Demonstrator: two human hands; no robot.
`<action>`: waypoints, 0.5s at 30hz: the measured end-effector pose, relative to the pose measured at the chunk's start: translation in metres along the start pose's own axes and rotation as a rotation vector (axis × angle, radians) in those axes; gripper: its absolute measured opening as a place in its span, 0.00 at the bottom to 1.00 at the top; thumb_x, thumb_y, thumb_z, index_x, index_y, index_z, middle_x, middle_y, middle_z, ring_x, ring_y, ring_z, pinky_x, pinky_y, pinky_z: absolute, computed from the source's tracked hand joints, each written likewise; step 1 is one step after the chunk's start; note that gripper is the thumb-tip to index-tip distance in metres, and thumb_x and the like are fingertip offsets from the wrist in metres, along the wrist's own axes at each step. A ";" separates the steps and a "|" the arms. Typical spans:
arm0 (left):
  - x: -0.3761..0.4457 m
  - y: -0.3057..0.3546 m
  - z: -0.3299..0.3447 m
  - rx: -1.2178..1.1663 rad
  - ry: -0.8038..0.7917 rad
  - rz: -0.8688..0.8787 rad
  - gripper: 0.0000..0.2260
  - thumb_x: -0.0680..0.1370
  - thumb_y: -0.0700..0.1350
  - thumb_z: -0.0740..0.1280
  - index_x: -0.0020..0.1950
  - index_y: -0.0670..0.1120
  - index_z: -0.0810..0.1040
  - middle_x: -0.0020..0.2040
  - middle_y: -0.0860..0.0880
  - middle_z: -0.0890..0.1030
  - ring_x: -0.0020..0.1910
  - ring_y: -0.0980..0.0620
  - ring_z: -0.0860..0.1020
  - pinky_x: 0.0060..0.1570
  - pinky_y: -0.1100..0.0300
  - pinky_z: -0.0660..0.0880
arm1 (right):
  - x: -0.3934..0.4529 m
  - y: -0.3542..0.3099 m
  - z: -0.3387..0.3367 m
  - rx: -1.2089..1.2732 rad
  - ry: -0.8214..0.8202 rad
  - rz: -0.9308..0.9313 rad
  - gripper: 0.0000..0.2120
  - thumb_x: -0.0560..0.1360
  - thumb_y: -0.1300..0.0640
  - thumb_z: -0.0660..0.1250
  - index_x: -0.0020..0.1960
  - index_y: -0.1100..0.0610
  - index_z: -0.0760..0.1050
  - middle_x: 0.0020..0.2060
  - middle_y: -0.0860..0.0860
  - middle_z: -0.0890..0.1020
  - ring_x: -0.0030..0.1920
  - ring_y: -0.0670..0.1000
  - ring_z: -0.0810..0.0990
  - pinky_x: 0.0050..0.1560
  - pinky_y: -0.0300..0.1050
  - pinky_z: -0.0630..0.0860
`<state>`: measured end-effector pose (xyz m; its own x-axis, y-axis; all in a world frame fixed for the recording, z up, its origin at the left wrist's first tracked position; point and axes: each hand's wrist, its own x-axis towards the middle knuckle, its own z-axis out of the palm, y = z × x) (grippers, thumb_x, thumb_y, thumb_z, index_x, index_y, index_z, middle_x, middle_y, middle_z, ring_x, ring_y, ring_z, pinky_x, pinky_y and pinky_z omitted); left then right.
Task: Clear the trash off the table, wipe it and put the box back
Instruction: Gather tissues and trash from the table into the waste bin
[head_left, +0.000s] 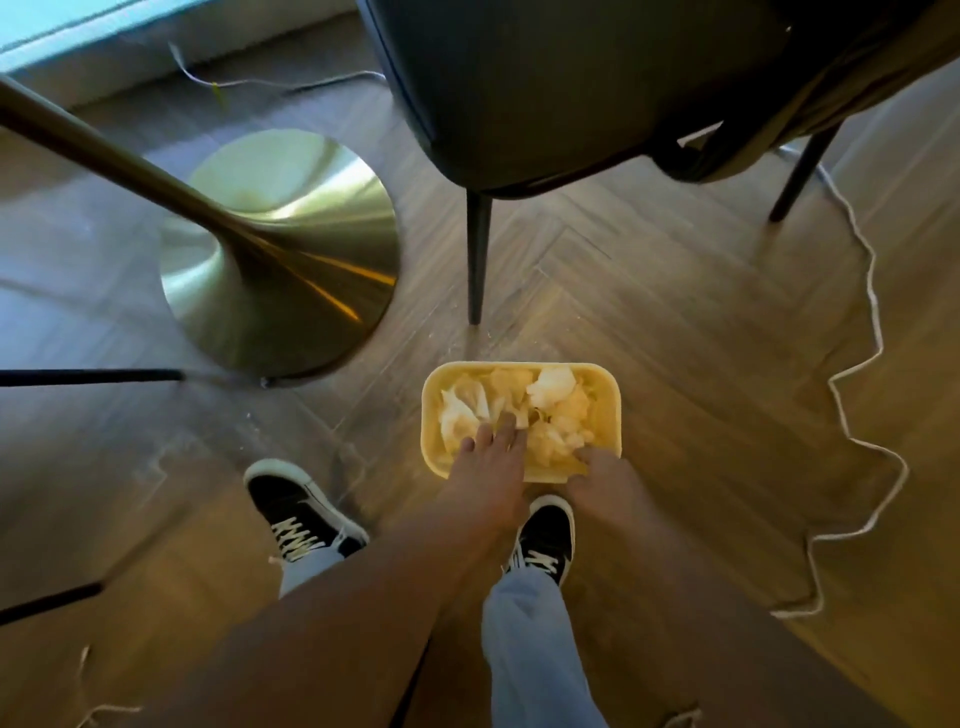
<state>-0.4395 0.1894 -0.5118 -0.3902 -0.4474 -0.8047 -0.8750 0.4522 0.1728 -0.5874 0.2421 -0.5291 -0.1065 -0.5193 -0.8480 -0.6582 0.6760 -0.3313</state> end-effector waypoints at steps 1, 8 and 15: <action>0.000 0.000 -0.001 0.014 -0.021 0.013 0.35 0.76 0.52 0.66 0.77 0.44 0.53 0.78 0.42 0.45 0.74 0.37 0.52 0.70 0.43 0.56 | -0.002 0.001 -0.003 0.017 0.010 0.035 0.21 0.77 0.58 0.59 0.70 0.58 0.69 0.67 0.56 0.73 0.65 0.56 0.73 0.58 0.46 0.72; -0.034 -0.002 -0.030 -0.164 -0.041 0.028 0.24 0.77 0.51 0.64 0.72 0.49 0.66 0.75 0.43 0.59 0.71 0.42 0.64 0.66 0.44 0.67 | -0.040 -0.018 -0.037 0.138 0.157 0.031 0.14 0.78 0.58 0.59 0.60 0.59 0.77 0.55 0.55 0.81 0.50 0.53 0.79 0.48 0.46 0.76; -0.118 -0.001 -0.075 -0.547 0.181 -0.052 0.20 0.81 0.57 0.54 0.50 0.46 0.79 0.45 0.48 0.81 0.43 0.51 0.79 0.47 0.52 0.77 | -0.077 -0.074 -0.072 0.254 0.176 -0.040 0.14 0.76 0.54 0.62 0.60 0.53 0.77 0.57 0.53 0.80 0.53 0.53 0.79 0.52 0.46 0.75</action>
<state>-0.4139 0.1843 -0.3743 -0.3430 -0.6048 -0.7187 -0.8967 -0.0171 0.4423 -0.5843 0.1937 -0.4093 -0.2264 -0.6161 -0.7545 -0.4597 0.7505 -0.4748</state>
